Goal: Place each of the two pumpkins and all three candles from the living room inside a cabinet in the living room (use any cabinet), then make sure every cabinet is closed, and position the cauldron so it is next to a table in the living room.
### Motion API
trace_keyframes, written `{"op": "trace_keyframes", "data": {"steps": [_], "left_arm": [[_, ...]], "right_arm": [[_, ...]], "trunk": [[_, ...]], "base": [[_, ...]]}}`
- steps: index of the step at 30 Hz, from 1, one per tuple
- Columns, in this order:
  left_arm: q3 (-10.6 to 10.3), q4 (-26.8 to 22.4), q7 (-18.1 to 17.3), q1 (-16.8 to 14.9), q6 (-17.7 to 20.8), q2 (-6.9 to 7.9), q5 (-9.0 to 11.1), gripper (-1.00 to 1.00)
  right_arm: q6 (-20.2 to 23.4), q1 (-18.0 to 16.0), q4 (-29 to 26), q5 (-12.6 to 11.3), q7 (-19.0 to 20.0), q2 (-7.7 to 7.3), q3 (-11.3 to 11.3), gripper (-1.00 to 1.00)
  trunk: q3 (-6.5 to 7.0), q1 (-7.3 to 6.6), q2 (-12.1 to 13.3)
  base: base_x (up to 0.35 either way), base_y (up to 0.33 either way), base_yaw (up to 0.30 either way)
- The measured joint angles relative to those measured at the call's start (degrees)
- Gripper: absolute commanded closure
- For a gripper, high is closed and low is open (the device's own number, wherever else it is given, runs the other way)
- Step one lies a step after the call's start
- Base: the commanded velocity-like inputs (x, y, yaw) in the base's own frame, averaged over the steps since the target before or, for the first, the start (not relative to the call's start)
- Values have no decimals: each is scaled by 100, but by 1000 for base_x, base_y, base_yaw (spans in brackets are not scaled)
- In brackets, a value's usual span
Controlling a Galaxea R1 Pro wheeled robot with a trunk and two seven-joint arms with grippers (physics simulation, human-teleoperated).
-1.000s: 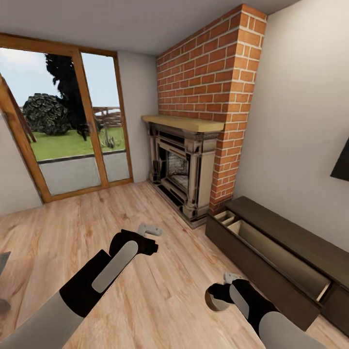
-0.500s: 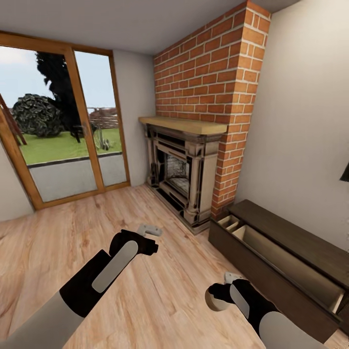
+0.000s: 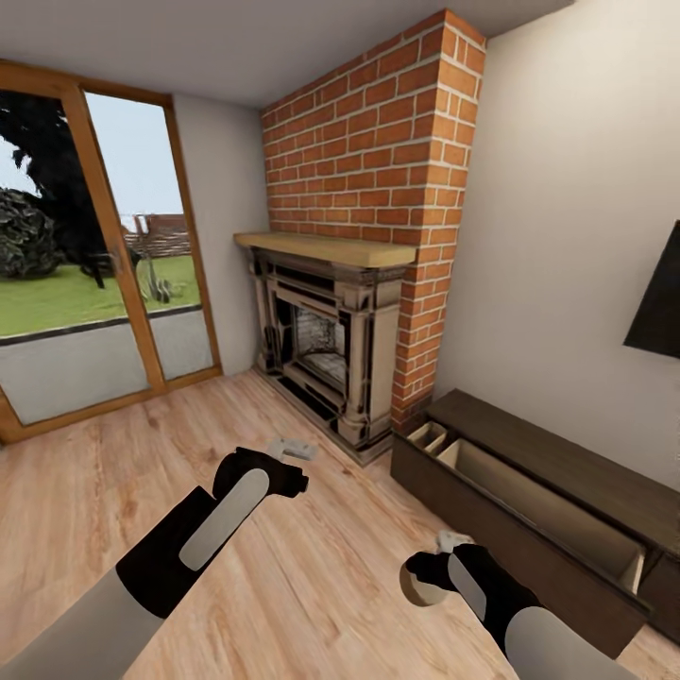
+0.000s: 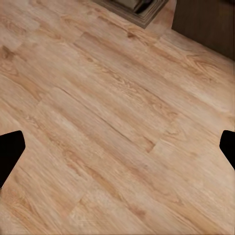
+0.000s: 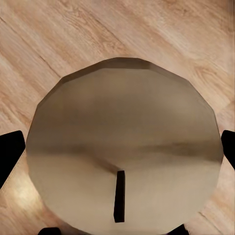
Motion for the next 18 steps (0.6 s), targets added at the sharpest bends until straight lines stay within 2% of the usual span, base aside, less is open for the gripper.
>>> {"op": "trace_keyframes", "data": {"steps": [14,18], "left_arm": [[1,-3,0,1,0,1,-3,-100],[-5,-3,0,1,-4,-1,-3,-100]], "right_arm": [[5,0,2,-3,0,4,22,100],[2,0,0,-14,6,5,8,100]], "trunk": [[15,-1,0],[34,-1,-1]], "base": [[141,257,-42],[238,41,-163]]}}
